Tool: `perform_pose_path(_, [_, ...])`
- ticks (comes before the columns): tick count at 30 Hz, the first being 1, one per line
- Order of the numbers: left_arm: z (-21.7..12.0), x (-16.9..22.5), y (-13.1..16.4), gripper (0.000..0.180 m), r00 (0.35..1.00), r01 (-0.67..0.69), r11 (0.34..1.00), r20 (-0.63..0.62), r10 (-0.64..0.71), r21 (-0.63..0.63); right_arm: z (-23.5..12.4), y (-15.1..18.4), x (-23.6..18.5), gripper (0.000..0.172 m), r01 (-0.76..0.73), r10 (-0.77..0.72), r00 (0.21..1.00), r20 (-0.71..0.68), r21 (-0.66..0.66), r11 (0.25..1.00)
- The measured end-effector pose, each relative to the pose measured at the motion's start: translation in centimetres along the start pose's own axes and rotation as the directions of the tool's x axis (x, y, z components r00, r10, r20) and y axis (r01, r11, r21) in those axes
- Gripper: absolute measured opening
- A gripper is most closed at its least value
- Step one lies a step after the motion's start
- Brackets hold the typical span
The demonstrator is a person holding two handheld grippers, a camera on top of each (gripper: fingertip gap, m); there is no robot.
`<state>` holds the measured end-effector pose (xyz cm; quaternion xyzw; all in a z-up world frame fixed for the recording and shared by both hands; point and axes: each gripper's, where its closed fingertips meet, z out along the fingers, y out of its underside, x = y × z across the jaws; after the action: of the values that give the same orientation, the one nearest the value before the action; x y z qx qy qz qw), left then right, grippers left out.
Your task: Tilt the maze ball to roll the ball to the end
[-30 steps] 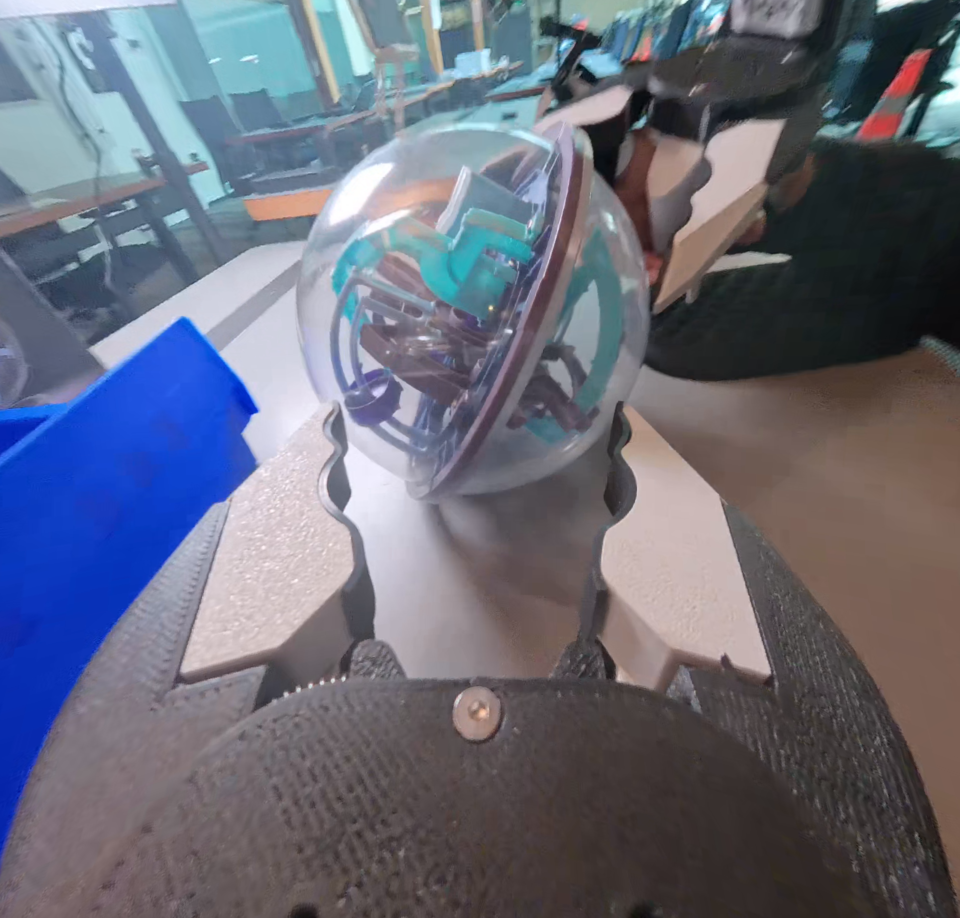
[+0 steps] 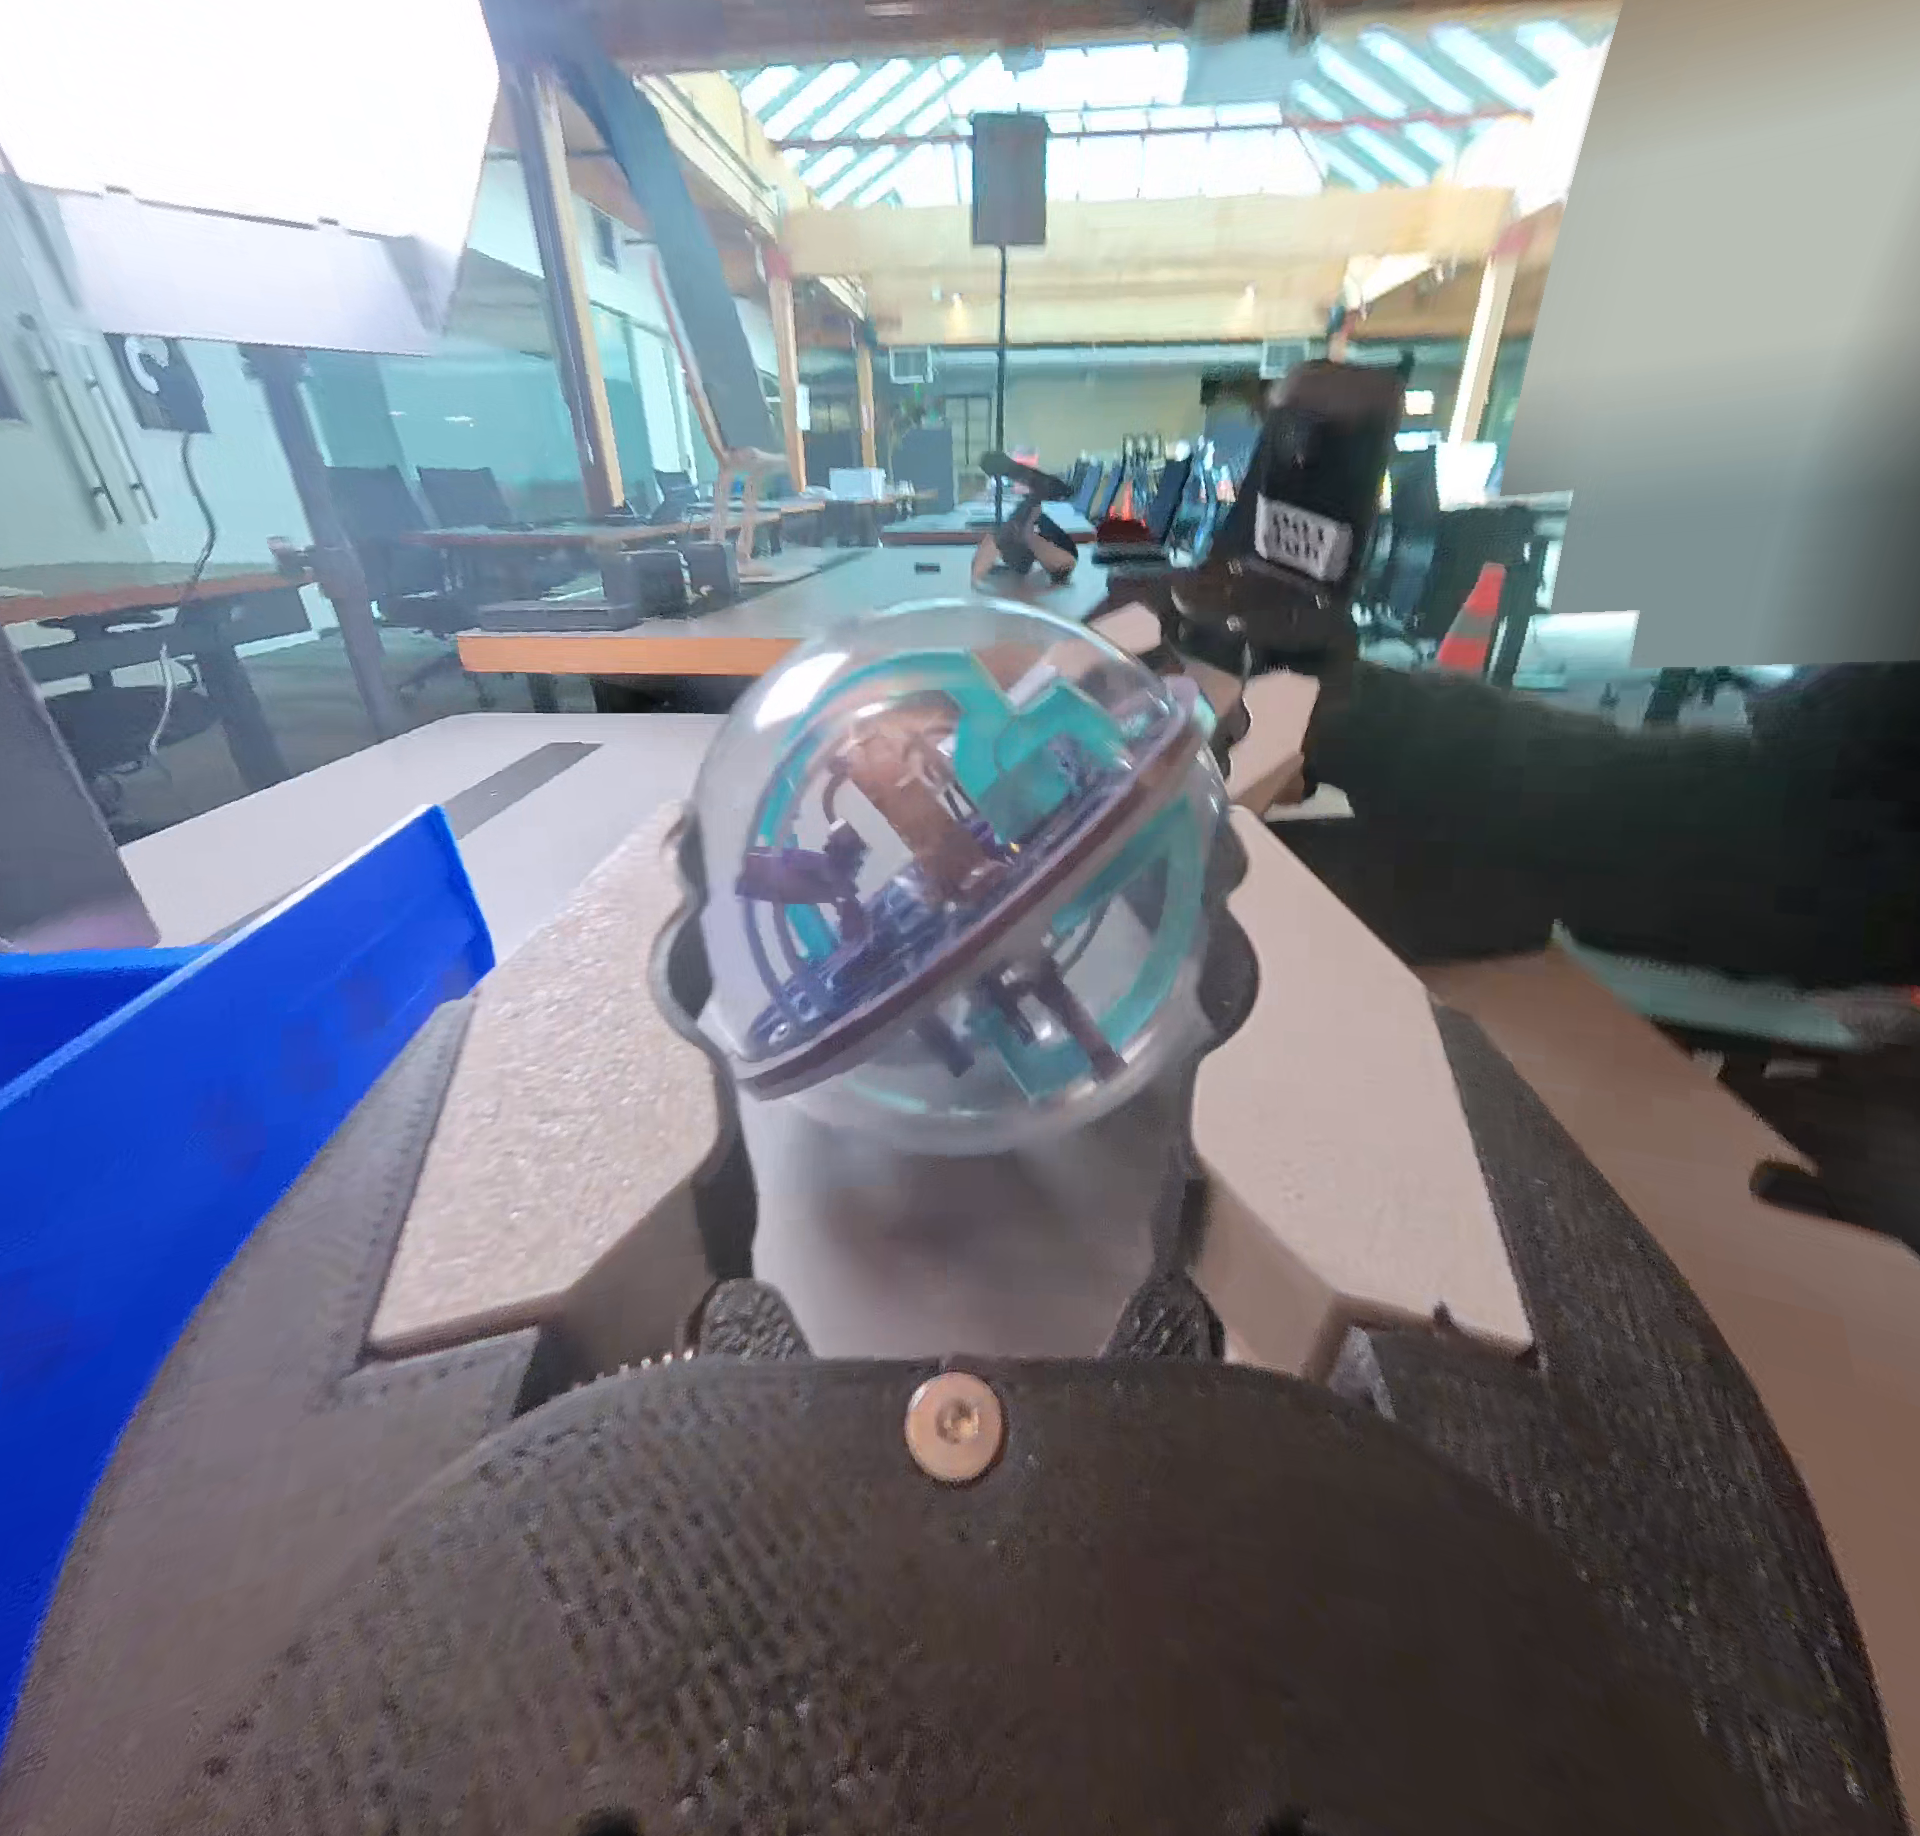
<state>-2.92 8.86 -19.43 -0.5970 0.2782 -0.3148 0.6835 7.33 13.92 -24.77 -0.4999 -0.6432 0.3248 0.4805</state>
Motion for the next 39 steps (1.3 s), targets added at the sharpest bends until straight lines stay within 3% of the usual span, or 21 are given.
perform_pose_path(4, [0.5,-1.9,2.2,0.125,0.997,0.065,0.992,0.051,-0.060,-0.108,0.3,0.7,0.2,0.087,-0.017,0.017,1.000,0.010,-0.001,1.000])
perform_pose_path(9, [2.2,-0.6,5.3,0.126,0.999,0.031,0.958,0.029,-0.023,-0.285,1.0,1.1,0.6,0.080,-0.017,0.017,1.000,-0.001,-0.033,0.999])
perform_pose_path(18, [1.7,-0.1,3.2,0.109,0.990,-0.122,0.973,0.052,0.134,-0.196,2.7,3.4,0.4,0.081,0.065,-0.073,0.997,-0.032,-0.208,0.976])
perform_pose_path(39, [2.6,0.6,2.0,0.102,0.963,-0.226,0.953,0.104,0.250,-0.200,3.4,5.4,0.2,0.078,0.066,-0.074,0.997,-0.014,-0.321,0.945])
